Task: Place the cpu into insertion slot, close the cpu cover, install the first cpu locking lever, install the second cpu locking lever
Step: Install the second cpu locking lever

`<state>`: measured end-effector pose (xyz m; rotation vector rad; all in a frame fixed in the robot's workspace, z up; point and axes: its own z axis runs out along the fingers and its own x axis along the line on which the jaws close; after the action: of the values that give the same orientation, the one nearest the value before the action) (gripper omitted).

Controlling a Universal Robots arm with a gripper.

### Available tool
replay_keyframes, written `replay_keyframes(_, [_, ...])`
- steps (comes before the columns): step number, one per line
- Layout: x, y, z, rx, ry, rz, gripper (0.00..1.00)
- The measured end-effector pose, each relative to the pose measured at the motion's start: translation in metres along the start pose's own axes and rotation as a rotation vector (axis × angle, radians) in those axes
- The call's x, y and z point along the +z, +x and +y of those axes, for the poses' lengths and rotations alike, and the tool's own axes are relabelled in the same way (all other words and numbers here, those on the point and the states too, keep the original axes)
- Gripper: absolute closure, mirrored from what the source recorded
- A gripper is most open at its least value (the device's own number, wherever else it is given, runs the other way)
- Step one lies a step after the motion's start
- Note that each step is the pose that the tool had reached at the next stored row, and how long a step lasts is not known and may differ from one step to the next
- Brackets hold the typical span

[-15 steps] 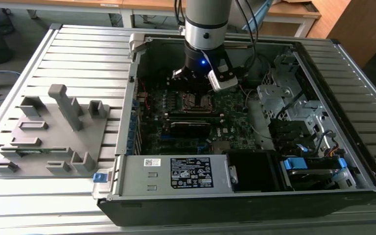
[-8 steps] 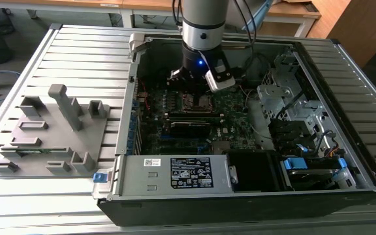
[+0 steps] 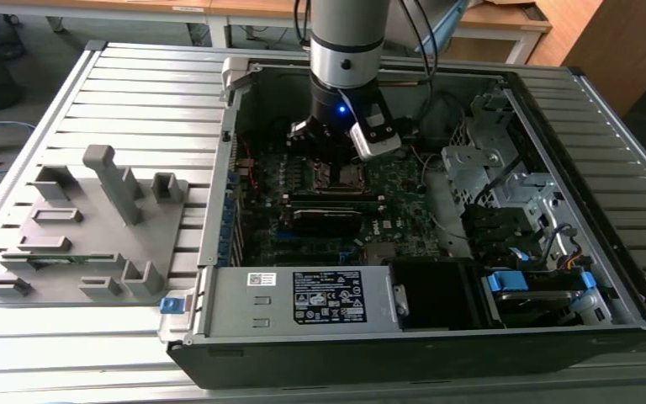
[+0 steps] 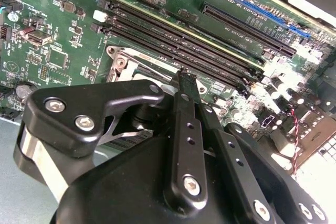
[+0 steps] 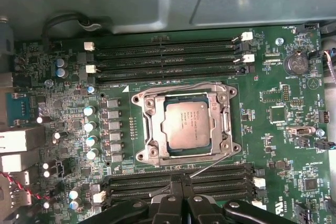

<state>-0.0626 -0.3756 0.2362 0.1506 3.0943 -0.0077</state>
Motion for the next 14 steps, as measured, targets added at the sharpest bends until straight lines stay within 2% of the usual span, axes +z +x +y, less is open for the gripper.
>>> replay_keyframes(6, [0.0016,0.0031,-0.0003,0.000,-0.0002,-0.0005,0.90])
replay_keyframes(14, [0.0022,0.0036,-0.0003,0.000,0.0000,-0.0005,0.90])
